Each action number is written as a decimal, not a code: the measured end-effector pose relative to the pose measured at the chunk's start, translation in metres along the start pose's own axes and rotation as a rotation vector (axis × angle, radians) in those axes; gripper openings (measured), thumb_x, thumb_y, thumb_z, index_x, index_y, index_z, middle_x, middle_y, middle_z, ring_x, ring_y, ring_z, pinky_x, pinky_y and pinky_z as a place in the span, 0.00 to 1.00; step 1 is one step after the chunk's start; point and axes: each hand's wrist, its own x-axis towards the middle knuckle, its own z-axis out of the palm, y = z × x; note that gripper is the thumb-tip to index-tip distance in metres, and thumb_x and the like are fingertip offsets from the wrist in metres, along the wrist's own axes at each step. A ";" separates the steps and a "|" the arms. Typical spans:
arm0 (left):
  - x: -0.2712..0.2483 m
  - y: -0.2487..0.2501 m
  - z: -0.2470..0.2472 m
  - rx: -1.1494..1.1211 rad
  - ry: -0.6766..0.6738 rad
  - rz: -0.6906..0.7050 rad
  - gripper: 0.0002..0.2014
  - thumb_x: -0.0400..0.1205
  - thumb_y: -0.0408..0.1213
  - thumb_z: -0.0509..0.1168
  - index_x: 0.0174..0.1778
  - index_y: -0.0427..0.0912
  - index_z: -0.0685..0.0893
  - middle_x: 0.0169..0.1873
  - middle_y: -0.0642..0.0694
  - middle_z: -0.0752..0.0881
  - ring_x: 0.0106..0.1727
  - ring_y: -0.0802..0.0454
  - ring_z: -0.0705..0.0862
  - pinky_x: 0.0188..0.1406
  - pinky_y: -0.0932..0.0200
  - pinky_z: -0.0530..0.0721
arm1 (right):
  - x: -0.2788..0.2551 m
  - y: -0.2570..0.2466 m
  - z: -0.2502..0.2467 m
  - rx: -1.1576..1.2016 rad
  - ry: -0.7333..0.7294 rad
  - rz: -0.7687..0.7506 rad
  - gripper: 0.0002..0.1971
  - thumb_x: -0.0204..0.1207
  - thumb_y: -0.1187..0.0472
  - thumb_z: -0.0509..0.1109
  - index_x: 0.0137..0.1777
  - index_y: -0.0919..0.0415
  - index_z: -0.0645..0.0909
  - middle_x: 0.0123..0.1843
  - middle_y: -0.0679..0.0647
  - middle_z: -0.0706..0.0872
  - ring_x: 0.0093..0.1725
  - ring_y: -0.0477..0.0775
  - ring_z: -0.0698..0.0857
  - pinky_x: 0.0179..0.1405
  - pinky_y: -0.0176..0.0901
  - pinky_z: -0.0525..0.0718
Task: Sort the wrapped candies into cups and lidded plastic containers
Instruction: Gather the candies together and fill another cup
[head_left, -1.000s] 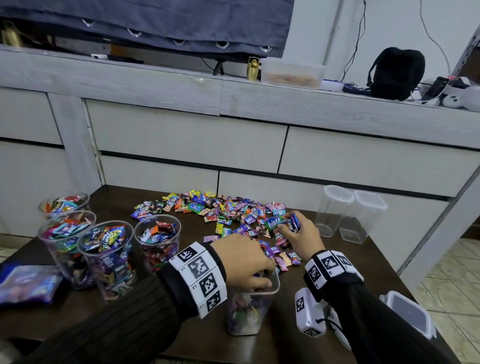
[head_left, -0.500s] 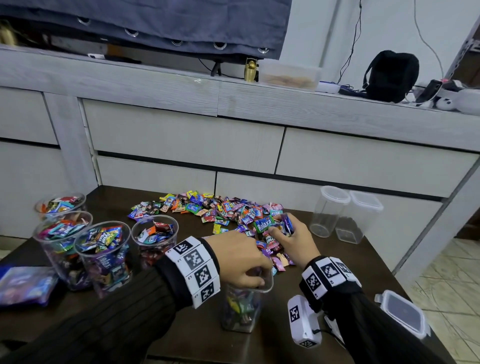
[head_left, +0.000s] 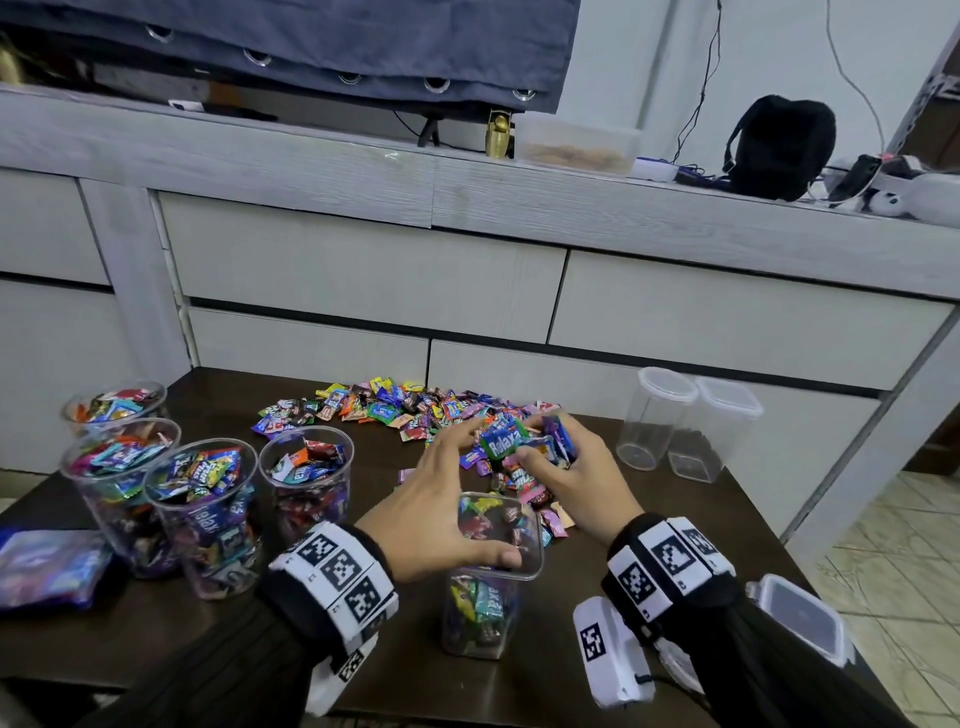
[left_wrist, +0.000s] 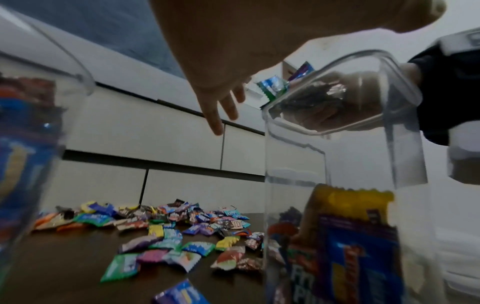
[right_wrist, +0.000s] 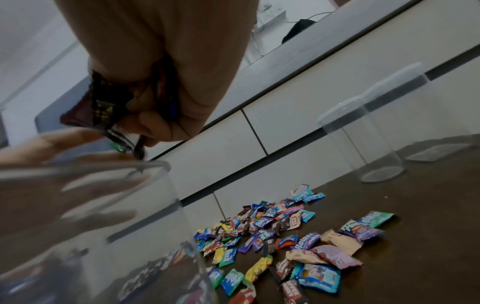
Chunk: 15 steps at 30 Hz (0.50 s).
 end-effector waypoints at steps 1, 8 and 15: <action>-0.001 -0.002 0.003 -0.064 -0.025 -0.023 0.66 0.50 0.82 0.68 0.78 0.70 0.35 0.79 0.68 0.48 0.79 0.69 0.52 0.79 0.58 0.56 | -0.004 -0.003 0.002 -0.025 -0.015 -0.025 0.09 0.77 0.60 0.73 0.54 0.54 0.79 0.49 0.54 0.89 0.51 0.52 0.87 0.55 0.53 0.83; -0.003 -0.011 0.014 -0.148 -0.074 -0.035 0.65 0.50 0.74 0.77 0.80 0.69 0.46 0.81 0.59 0.63 0.81 0.61 0.63 0.82 0.49 0.65 | -0.023 -0.014 0.011 -0.154 -0.174 -0.156 0.11 0.75 0.64 0.73 0.56 0.58 0.81 0.47 0.50 0.88 0.45 0.45 0.86 0.49 0.42 0.83; -0.007 -0.020 0.024 -0.148 -0.071 -0.020 0.58 0.51 0.73 0.78 0.76 0.61 0.61 0.71 0.61 0.75 0.72 0.65 0.75 0.74 0.52 0.75 | -0.020 -0.017 0.015 -0.372 -0.313 -0.277 0.12 0.75 0.62 0.72 0.57 0.63 0.79 0.49 0.54 0.86 0.45 0.45 0.80 0.47 0.33 0.75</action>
